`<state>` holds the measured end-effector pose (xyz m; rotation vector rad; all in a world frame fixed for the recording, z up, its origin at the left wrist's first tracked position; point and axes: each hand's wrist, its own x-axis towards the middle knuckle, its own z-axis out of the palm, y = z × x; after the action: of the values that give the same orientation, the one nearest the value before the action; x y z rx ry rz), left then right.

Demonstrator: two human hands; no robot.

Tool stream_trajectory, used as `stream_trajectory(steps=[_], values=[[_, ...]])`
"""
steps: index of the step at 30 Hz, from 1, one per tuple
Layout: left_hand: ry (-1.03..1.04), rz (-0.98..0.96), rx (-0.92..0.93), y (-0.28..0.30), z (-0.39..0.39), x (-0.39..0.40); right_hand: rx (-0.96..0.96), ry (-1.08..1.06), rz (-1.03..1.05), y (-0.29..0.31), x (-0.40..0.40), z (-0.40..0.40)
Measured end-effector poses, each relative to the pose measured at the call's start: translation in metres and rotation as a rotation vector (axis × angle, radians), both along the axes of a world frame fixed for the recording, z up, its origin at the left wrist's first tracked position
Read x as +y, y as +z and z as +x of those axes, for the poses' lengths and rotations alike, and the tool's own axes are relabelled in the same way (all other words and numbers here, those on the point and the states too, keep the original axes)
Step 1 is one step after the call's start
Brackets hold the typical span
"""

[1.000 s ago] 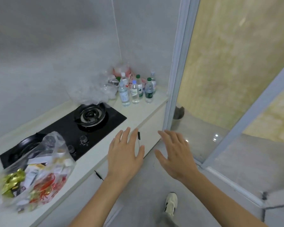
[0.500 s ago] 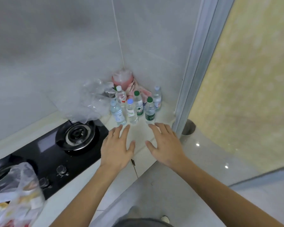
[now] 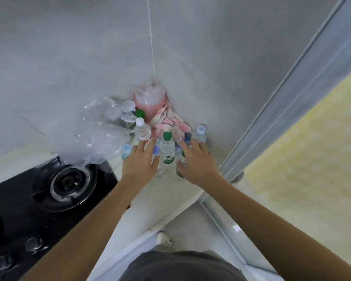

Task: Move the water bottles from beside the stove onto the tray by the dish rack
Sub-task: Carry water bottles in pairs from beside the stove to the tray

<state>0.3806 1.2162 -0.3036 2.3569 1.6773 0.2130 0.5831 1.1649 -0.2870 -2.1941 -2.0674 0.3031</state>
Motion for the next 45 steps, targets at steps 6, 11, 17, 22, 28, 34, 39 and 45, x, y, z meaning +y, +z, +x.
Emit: stream_trajectory(steps=[6, 11, 17, 22, 28, 34, 39, 45], values=[[0.048, -0.111, 0.130, -0.013, 0.019, 0.026, -0.006, 0.069, -0.106, -0.022, 0.031, 0.022], [0.106, -0.125, 0.114, -0.019, 0.031, 0.023, 0.086, 0.198, -0.108, -0.023, 0.038, 0.040], [0.236, -0.095, -0.005, -0.007, 0.035, -0.008, 0.220, 0.328, -0.066, -0.018, 0.042, 0.051], [0.423, 0.047, -0.027, 0.025, 0.023, -0.054, 0.328, 0.401, 0.039, 0.007, 0.036, 0.035], [0.675, 0.086, -0.051, 0.058, -0.004, -0.141, 0.443, 0.584, 0.054, 0.040, 0.010, -0.022], [0.985, 0.096, -0.049, 0.076, -0.061, -0.258, 0.522, 0.785, -0.029, 0.059, -0.052, -0.115], [1.204, 0.162, -0.032, 0.087, -0.126, -0.376, 0.536, 1.010, -0.096, 0.069, -0.140, -0.216], [1.453, 0.196, 0.030, 0.097, -0.218, -0.536, 0.542, 1.273, -0.184, 0.076, -0.286, -0.354]])
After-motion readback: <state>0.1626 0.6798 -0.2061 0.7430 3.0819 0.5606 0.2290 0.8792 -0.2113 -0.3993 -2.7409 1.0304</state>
